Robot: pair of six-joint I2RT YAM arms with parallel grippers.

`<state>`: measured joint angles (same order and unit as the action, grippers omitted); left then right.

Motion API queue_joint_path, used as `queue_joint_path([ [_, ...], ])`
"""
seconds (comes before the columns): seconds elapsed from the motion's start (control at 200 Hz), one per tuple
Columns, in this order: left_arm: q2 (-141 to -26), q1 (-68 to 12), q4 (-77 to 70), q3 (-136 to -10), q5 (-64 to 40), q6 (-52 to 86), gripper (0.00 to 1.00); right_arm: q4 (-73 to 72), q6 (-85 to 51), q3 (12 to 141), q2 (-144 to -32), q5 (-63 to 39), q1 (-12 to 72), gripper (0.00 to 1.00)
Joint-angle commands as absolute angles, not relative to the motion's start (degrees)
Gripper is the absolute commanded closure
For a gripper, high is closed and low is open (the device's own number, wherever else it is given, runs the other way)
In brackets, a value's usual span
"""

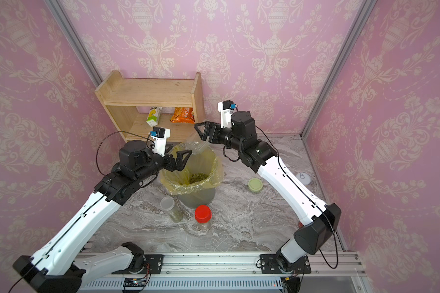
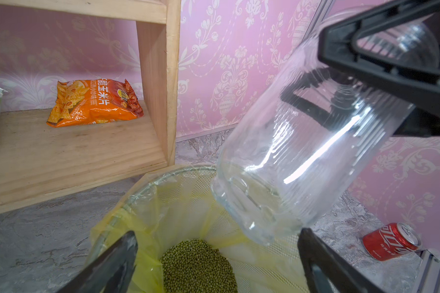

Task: Empty moldy mung beans from jars
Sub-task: Place the jar at the center of the board.

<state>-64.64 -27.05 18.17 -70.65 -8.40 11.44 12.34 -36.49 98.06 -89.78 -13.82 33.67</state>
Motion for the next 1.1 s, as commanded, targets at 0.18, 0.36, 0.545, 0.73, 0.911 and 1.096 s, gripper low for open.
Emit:
queue_joint_path([
  [0.18, -64.56, -26.34, 16.92, -70.06, -8.88, 11.95, 0.01, 7.28, -39.69, 93.28, -88.32, -16.22, 32.53, 0.52],
  [0.36, -63.08, -26.28, 16.07, -69.14, -8.78, 12.45, 0.01, 10.58, -36.47, 94.16, -85.81, -14.75, 31.67, 0.52],
  [0.545, -62.14, -26.19, 14.82, -67.55, -7.73, 12.89, 0.01, 13.48, -34.54, 93.95, -81.92, -12.47, 29.97, 0.52],
  [0.73, -62.49, -26.1, 14.14, -67.24, -8.54, 13.42, 0.01, 15.82, -32.45, 93.47, -79.08, -11.4, 27.06, 0.53],
  [0.911, -62.51, -26.1, 13.34, -66.67, -9.37, 13.45, 0.01, 21.39, -27.54, 92.63, -76.93, -4.34, 25.61, 0.53],
  [1.096, -62.75, -26.1, 11.73, -65.67, -10.1, 14.19, 0.01, 21.84, -25.02, 86.96, -73.98, 2.16, 25.12, 0.54],
])
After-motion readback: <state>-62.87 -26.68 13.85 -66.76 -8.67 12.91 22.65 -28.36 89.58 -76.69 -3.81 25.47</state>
